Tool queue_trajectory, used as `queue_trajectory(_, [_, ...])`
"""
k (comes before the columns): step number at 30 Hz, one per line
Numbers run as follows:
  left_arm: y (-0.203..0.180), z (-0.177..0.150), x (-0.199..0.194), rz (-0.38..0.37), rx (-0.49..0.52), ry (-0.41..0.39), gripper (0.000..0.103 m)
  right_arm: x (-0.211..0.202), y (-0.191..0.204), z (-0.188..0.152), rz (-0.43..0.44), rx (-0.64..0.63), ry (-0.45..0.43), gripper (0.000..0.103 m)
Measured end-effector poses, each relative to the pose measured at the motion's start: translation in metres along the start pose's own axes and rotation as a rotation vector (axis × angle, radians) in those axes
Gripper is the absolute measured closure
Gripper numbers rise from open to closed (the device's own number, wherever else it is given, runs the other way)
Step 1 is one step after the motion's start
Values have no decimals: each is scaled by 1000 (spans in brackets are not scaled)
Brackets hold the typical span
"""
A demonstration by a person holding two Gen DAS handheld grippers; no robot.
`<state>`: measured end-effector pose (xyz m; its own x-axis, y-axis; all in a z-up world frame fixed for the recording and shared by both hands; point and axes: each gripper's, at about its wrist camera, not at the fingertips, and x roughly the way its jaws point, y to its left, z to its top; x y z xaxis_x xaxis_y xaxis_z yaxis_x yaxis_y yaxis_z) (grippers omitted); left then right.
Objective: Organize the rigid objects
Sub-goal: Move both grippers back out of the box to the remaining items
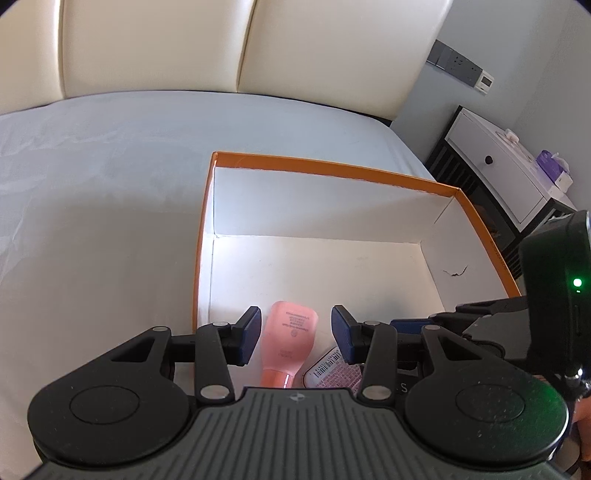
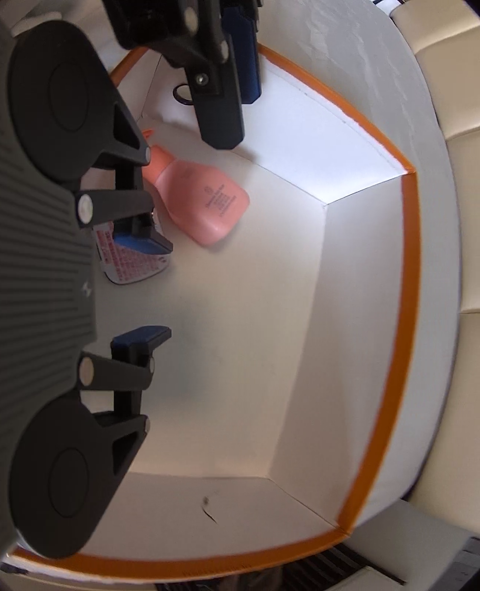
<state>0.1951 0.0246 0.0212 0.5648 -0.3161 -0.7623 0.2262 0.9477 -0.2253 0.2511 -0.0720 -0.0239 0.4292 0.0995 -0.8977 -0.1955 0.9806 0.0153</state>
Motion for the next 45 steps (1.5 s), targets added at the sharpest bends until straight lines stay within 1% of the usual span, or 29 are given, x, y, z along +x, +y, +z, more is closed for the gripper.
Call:
queue_trajectory(5, [-10,-3,-10,-8,36,-19,52,-22,2,-11,-5,-18,-117,60])
queue_trajectory(9, [-19,-6,-22,-22,56,-63,53,-44,3,-26,-16,-3,-223,59])
queue_trajectory(13, [-27,-12,-37,-53,59,-117,54,-63,-1,-41,-14,42,-324,59])
queue_trajectory(17, [-33,-27,-48,-89,58,-146,54,-80,-1,-66,-31,52,-424,59])
queue_trajectory(20, [-36,-38,-56,-103,62,-157,53,-92,0,-84,-37,59,-483,59])
queue_trajectory(24, [-32,-49,-62,-125,29,-157,53,-100,3,-106,-50,80,-519,58])
queue_trajectory(25, [-30,-52,-63,-128,21,-153,53,-102,3,-110,-53,86,-528,56])
queue_trajectory(26, [-28,-56,-64,-126,16,-152,53,-104,4,-114,-54,92,-537,51])
queue_trajectory(27, [-26,-59,-66,-123,13,-156,53,-105,4,-118,-56,96,-546,50])
queue_trajectory(29, [-21,-65,-68,-116,-6,-158,53,-105,8,-126,-67,95,-554,50])
queue_trajectory(31, [-13,-70,-68,-120,-43,-144,53,-103,11,-132,-69,88,-550,50])
queue_trajectory(33, [-5,-74,-63,-120,-83,-108,53,-98,14,-136,-60,87,-528,50])
queue_trajectory(37, [10,-82,-47,-78,-162,-9,53,-82,15,-143,-32,115,-452,50])
queue_trajectory(40, [12,-88,-35,-33,-159,36,53,-71,17,-145,-26,105,-401,48])
queue_trajectory(42, [10,-91,-29,11,-149,42,53,-69,16,-143,-9,117,-384,41])
queue_trajectory(45, [5,-93,-27,69,-115,29,45,-68,15,-139,49,157,-358,30])
